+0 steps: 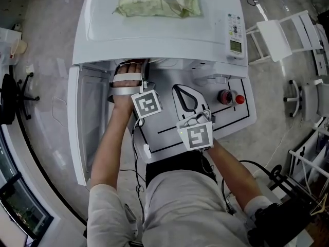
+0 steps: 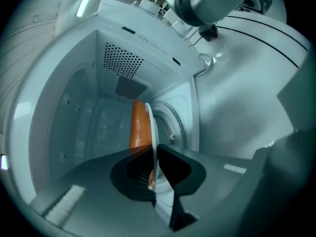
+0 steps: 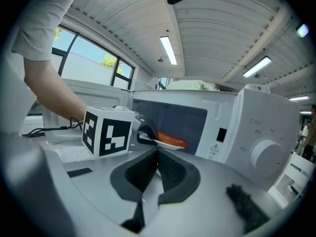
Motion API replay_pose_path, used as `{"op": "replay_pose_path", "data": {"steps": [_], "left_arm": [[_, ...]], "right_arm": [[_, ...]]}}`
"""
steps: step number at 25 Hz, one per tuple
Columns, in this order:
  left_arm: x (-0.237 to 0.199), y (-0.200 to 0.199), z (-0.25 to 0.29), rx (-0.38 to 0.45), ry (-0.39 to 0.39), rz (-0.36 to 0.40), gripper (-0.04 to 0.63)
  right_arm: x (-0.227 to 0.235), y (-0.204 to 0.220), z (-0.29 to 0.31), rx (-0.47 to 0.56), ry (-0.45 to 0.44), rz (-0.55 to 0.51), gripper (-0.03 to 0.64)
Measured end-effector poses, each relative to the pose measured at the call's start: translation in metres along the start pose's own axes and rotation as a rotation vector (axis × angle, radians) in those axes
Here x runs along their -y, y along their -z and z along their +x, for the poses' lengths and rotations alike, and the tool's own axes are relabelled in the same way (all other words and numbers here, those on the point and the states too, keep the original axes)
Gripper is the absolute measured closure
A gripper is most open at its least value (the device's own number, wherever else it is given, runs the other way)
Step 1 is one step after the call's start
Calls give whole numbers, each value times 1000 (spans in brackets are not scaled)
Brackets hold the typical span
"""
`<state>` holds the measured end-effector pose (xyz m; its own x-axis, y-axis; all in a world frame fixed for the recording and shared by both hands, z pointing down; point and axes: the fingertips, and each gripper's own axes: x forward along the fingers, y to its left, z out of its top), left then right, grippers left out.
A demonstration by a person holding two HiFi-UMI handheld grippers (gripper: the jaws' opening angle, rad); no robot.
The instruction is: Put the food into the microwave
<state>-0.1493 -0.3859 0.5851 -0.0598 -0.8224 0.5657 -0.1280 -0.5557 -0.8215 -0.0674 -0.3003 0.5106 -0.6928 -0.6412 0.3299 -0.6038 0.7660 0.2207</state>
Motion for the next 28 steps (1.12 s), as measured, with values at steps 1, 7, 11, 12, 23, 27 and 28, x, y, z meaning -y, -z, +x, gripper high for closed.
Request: {"op": "replay_pose_path", "data": {"steps": [1,7,11,12,23,27,28], "left_arm": [[0,0,2,0,3,3,555],[-2,0,15,9,13,12,554],[-6,2,24,3,9,24,555],[-8,3,27,-1,1,31,557],[-6,1,41,5,202,-46,548],[-6,3,43,1,283,6,486],[-4,3,44,2,299,25,486]], "right_arm": [[0,-1,2,1,-1,4,606],[4,-3,14,4,2,8,606],[5,-4,19,2,-1,5,606],[5,-4,20,1,-2,5,606],[6,-11,21,12,-4,-1,606],[6,-12,16,14,0,2,606],[6,-12,15,15,1,2,606]]}}
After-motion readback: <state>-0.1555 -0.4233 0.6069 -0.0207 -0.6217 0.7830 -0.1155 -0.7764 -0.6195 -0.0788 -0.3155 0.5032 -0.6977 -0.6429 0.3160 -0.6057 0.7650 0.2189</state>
